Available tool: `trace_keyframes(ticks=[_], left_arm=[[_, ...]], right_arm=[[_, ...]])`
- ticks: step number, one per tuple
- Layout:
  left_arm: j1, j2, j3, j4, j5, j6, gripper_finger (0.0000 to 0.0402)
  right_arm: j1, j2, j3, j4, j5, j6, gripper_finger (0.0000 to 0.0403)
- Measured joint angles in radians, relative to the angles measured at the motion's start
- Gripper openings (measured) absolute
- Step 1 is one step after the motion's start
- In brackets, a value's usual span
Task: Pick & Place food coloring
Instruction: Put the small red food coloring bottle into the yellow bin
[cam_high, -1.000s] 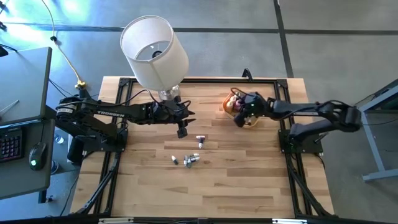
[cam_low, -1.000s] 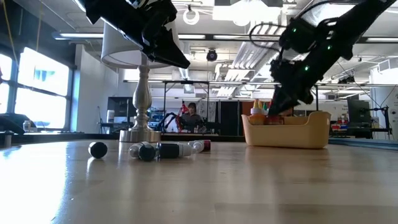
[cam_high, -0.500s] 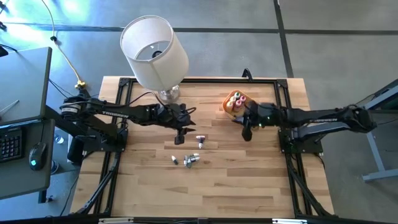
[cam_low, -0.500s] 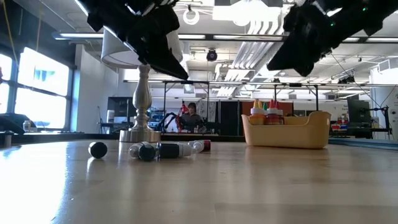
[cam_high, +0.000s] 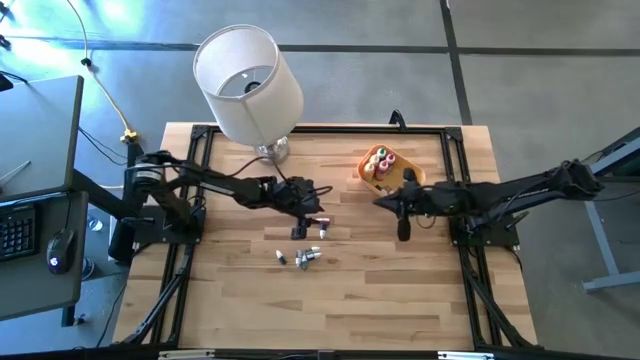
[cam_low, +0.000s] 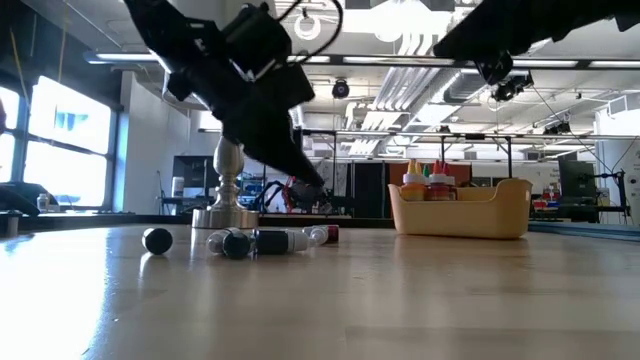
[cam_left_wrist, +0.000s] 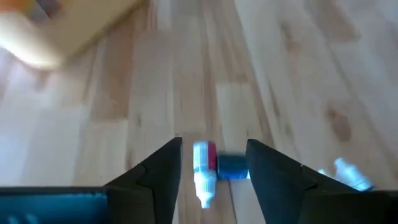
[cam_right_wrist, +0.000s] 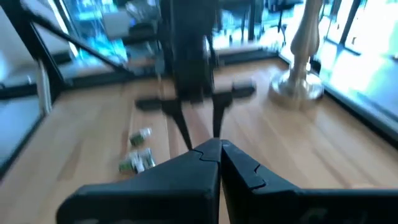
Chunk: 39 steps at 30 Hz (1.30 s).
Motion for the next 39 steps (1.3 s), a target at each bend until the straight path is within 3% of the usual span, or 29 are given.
trace_keyframes(ticks=[13, 39], left_arm=[[0.000, 0.148, 0.000, 0.103, -0.034, 0.000, 0.0179], [0.000, 0.174, -0.001, 0.080, -0.035, -0.005, 0.0179]], right_arm=[[0.000, -0.038, 0.000, 0.010, 0.046, -0.015, 0.0000], [0.000, -0.038, 0.002, 0.011, 0.046, -0.014, 0.0000]])
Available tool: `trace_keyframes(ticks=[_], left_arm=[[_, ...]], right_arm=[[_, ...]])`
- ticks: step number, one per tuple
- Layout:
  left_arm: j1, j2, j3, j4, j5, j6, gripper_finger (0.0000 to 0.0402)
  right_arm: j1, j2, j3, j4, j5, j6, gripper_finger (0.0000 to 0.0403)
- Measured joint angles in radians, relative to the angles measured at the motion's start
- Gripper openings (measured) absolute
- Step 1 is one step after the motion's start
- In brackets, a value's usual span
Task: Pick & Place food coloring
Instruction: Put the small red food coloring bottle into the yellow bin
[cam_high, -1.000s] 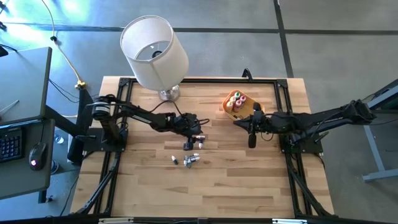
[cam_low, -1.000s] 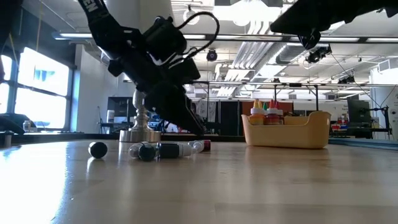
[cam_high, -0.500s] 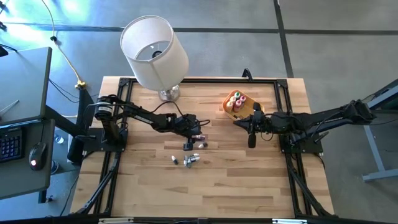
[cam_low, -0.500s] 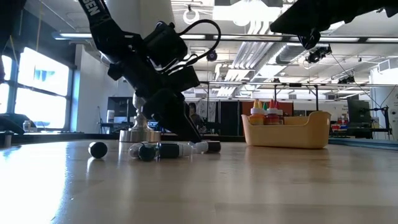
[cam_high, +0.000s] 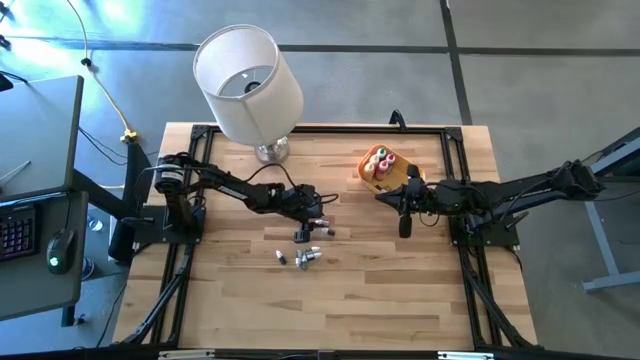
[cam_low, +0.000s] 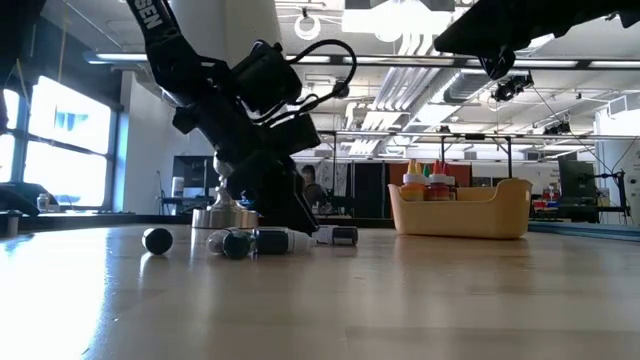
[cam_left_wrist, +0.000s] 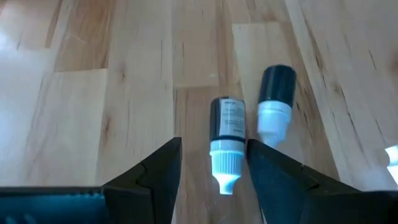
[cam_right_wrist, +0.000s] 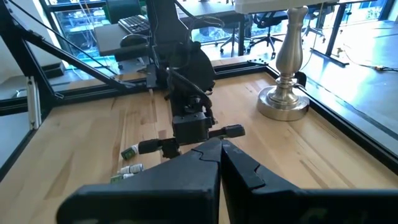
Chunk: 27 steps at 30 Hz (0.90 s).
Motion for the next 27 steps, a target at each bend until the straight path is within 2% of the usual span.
trace_keyframes(ticks=[13, 22, 27], left_arm=[[0.000, 0.054, 0.004, 0.075, 0.010, -0.008, 0.0174], [-0.001, 0.056, 0.003, 0.090, -0.002, -0.050, 0.0094], [0.000, 0.063, 0.030, 0.161, -0.017, -0.075, 0.0069]], right_arm=[[0.000, 0.000, 0.000, 0.006, -0.001, 0.005, 0.0000], [0.000, 0.000, 0.000, 0.006, 0.000, 0.005, 0.0000], [0.000, 0.000, 0.000, 0.005, 0.000, 0.011, 0.0000]])
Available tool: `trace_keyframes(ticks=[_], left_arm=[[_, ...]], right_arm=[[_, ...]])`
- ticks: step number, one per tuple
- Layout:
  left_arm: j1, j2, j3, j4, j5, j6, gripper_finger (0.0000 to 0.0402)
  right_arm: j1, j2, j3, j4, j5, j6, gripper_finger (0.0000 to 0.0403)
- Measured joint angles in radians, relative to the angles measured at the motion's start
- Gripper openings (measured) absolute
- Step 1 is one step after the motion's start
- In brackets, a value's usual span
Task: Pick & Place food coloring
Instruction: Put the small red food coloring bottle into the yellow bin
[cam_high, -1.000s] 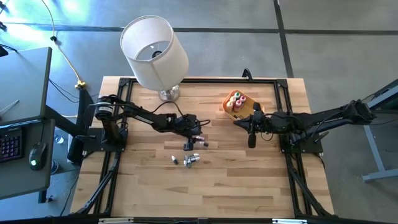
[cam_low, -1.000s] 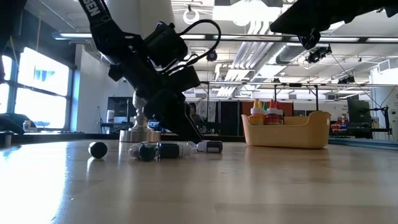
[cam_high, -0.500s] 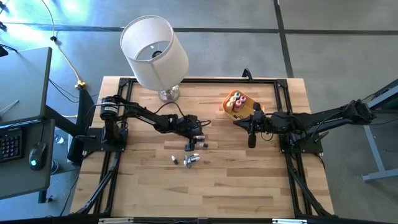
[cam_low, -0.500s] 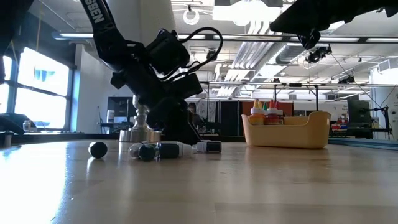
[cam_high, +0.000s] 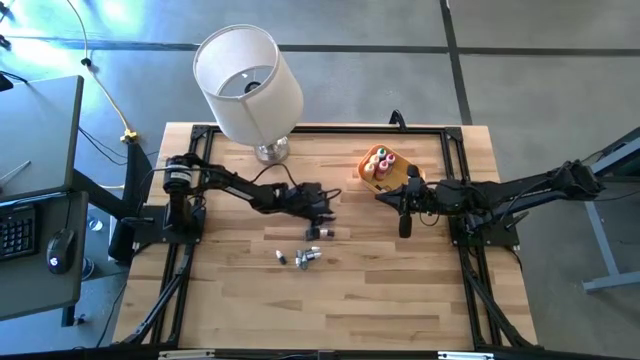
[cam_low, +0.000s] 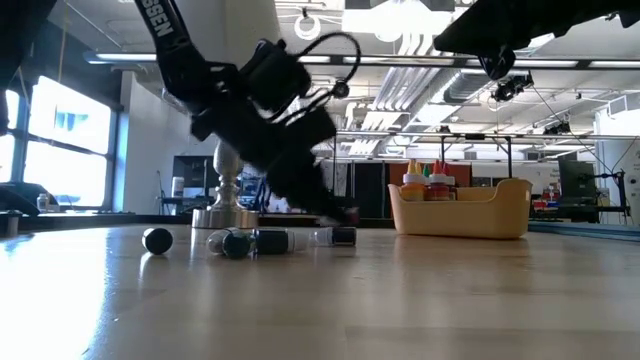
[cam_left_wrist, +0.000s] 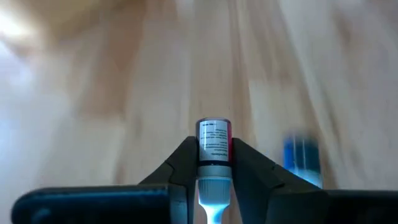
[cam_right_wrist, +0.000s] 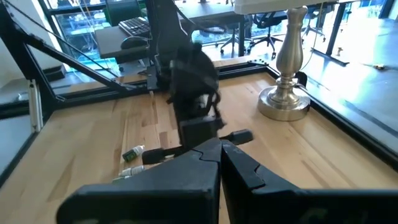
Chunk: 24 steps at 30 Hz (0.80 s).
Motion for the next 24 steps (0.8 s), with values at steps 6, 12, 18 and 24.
trace_keyframes(ticks=[6, 12, 18, 24], left_arm=[[0.000, -0.002, 0.149, -0.003, -0.028, 0.038, 0.0077], [0.001, 0.026, 0.345, -0.046, -0.035, 0.165, 0.0082], [0.008, 0.182, 0.597, -0.127, -0.035, 0.183, 0.0082], [0.029, 0.374, 0.859, -0.230, -0.113, 0.207, 0.0083]], right_arm=[[0.000, -0.053, 0.000, -0.056, -0.072, 0.075, 0.0000], [0.000, -0.192, 0.000, -0.205, 0.017, 0.076, 0.0000], [0.000, -0.306, 0.000, -0.428, 0.064, 0.194, 0.0000], [0.000, -0.345, 0.000, -0.698, 0.003, 0.364, 0.0000]])
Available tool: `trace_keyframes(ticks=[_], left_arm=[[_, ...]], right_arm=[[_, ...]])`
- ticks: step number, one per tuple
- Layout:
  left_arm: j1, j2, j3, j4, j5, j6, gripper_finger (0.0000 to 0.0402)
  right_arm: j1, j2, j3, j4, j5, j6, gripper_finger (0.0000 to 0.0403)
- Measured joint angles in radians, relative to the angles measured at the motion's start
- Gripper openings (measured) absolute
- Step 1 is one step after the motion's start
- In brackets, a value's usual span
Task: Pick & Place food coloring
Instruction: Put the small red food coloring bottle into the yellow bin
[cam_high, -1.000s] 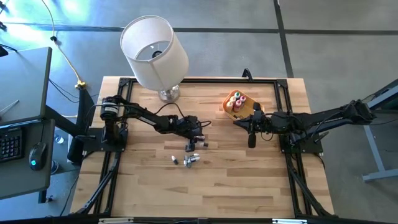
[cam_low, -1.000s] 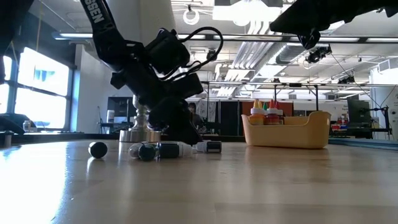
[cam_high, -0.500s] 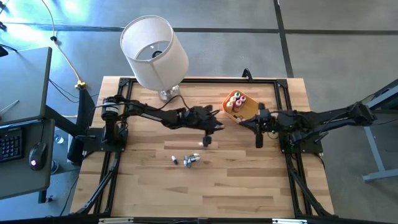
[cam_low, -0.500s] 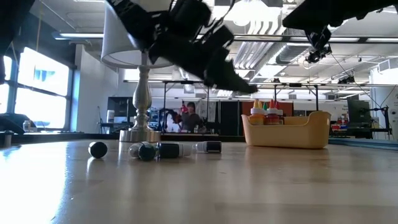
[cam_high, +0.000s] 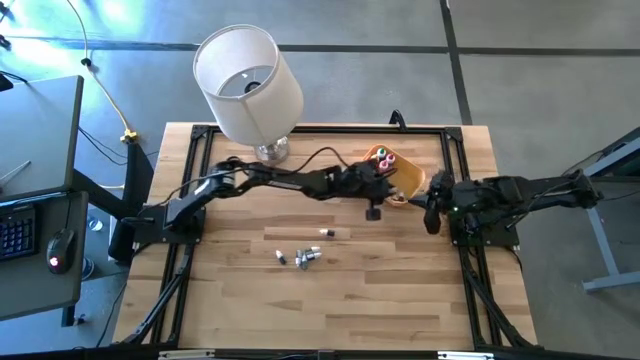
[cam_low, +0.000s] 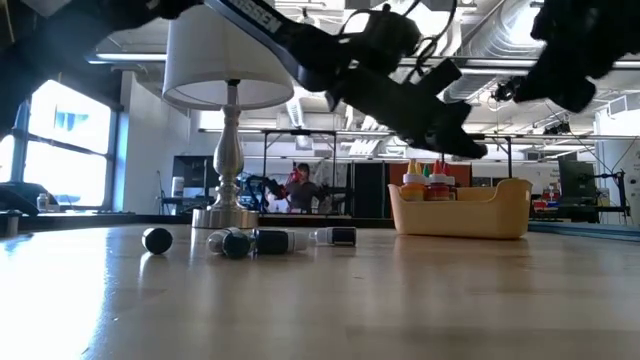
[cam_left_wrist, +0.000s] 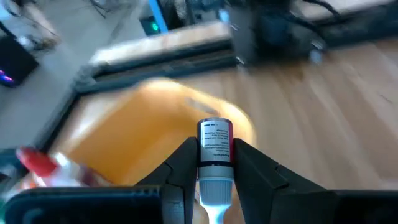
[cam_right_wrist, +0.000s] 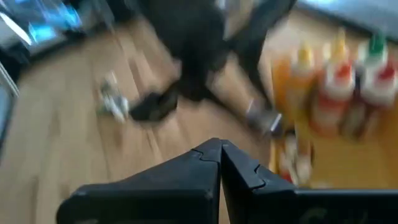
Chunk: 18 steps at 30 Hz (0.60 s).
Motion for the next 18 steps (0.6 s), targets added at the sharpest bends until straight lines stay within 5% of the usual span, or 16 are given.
trace_keyframes(ticks=[7, 18], left_arm=[[0.026, 0.108, 0.175, -0.061, -0.019, -0.005, 0.0083], [0.089, 0.118, 0.184, -0.110, -0.025, -0.059, 0.0100]], right_arm=[[0.000, 0.016, 0.000, -0.233, -0.045, 0.075, 0.0000], [0.000, 0.017, 0.000, -0.128, -0.055, -0.041, 0.0000]])
